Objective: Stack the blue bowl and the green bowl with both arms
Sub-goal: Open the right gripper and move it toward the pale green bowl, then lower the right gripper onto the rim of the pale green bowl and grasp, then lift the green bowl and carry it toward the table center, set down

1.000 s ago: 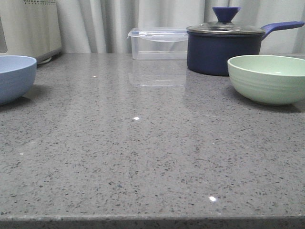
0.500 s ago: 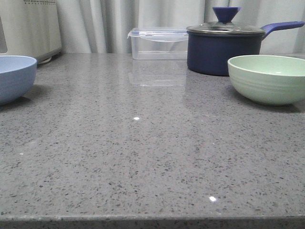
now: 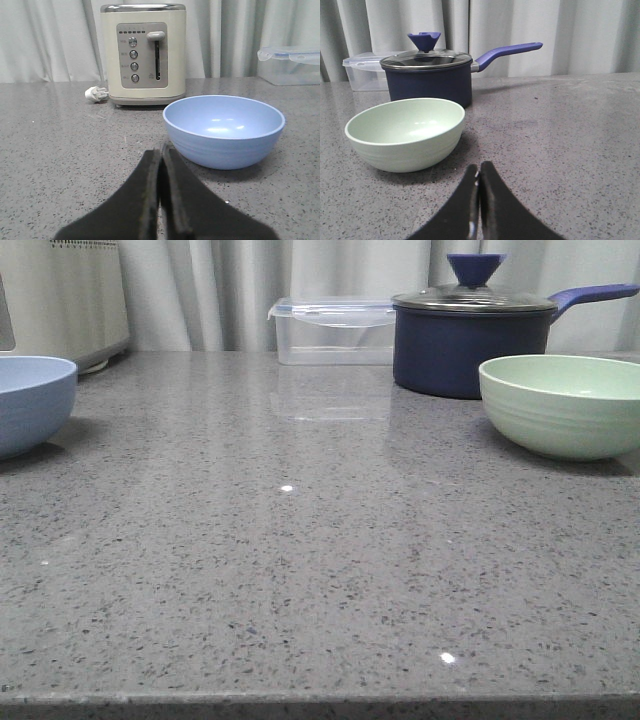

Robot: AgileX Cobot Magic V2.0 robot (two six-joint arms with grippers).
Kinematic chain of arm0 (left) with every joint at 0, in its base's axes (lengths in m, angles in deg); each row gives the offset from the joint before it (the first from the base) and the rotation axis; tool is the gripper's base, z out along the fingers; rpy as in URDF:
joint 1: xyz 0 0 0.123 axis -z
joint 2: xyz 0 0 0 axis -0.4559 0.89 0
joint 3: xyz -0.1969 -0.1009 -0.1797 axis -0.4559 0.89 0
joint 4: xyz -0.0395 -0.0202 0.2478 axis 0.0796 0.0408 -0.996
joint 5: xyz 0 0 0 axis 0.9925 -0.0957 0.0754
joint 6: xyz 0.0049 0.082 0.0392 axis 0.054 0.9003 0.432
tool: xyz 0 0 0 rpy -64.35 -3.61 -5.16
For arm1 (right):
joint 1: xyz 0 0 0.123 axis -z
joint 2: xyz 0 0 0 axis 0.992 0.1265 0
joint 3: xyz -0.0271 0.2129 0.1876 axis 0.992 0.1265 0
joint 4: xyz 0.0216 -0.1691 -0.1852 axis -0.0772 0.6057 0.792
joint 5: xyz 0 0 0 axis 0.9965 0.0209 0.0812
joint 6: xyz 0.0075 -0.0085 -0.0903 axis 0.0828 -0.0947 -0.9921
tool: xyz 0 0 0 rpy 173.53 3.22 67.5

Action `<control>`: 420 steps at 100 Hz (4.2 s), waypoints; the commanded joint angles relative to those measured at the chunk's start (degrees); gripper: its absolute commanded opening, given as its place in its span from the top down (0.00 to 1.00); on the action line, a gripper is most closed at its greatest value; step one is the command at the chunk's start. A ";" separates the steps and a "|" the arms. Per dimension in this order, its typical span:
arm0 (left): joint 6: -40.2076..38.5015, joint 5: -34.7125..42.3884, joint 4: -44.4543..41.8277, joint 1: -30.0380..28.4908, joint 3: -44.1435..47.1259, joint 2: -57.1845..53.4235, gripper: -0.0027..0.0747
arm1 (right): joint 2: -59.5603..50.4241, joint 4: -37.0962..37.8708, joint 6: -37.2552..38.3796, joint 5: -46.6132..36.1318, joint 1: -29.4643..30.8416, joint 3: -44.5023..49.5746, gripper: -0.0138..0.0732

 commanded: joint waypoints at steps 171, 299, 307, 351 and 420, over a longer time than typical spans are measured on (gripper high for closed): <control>-0.86 -13.33 1.89 -0.01 -32.25 27.47 0.49 | 44.71 -4.31 -0.39 32.88 0.09 -47.56 0.42; -0.86 -13.33 1.89 -0.01 -32.25 27.47 0.49 | 90.92 -9.66 -1.03 52.54 0.02 -78.40 0.45; -0.86 -13.33 1.89 -0.01 -32.25 27.47 0.49 | 90.92 -9.66 -1.03 52.47 0.02 -78.40 0.54; -0.86 -13.33 1.89 -0.01 -32.25 27.47 0.49 | 90.63 -9.71 -1.03 52.09 0.02 -78.45 0.93; -0.86 -14.46 1.89 -0.01 -32.25 27.47 0.49 | 95.22 -16.58 -6.09 50.47 -21.20 -87.59 0.93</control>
